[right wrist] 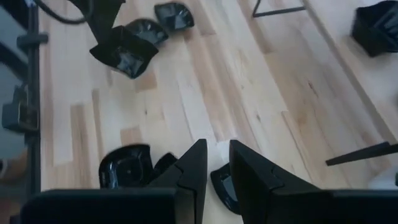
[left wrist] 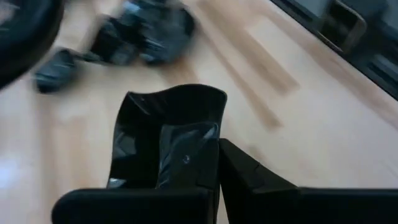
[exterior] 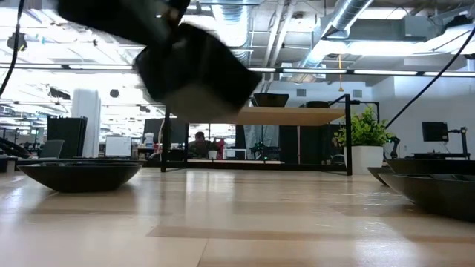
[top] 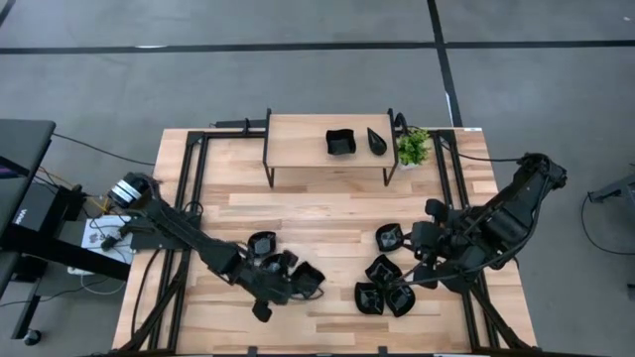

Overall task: Pick & Place Mini shaped plates
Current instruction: Stack the black distorted square plate on top of the black distorted square plate on the shelf

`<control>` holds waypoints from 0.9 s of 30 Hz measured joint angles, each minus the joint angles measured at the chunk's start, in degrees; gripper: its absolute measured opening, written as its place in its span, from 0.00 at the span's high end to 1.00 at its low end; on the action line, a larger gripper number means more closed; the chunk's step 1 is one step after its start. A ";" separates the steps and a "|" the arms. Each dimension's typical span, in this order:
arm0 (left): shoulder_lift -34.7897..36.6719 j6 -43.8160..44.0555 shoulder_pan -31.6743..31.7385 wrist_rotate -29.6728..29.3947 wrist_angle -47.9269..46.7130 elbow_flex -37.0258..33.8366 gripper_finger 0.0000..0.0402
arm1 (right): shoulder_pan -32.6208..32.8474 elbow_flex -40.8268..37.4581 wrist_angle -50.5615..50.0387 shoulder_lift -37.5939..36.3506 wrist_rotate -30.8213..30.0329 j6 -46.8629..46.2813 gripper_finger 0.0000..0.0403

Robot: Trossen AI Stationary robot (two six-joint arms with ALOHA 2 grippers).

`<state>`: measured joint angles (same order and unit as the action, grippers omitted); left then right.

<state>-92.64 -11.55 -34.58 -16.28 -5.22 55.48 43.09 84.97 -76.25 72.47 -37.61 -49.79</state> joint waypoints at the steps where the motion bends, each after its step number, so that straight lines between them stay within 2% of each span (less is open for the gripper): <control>1: 1.32 -0.34 0.58 -0.88 0.11 0.01 0.98 | 0.00 0.02 0.00 0.00 -0.69 -0.99 0.84; 8: 9.00 -6.37 5.08 -4.91 -0.46 0.02 0.98 | -2.05 0.00 2.37 0.00 -5.17 -7.07 0.84; 16: 11.69 -14.72 12.08 -6.64 -0.85 0.04 0.98 | -8.32 0.01 5.49 0.00 -7.53 -12.21 0.84; 20: 11.67 -19.55 15.90 -5.36 -0.88 0.04 0.98 | -12.69 0.00 7.95 0.00 -7.93 -9.24 0.84; 27: 11.67 -26.52 21.43 1.49 -0.83 0.04 0.98 | -21.22 0.01 13.89 0.00 -7.58 -0.21 0.84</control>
<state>-80.97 -38.07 -13.15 -14.79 -6.05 55.53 21.88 84.97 -62.36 72.47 -45.19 -50.00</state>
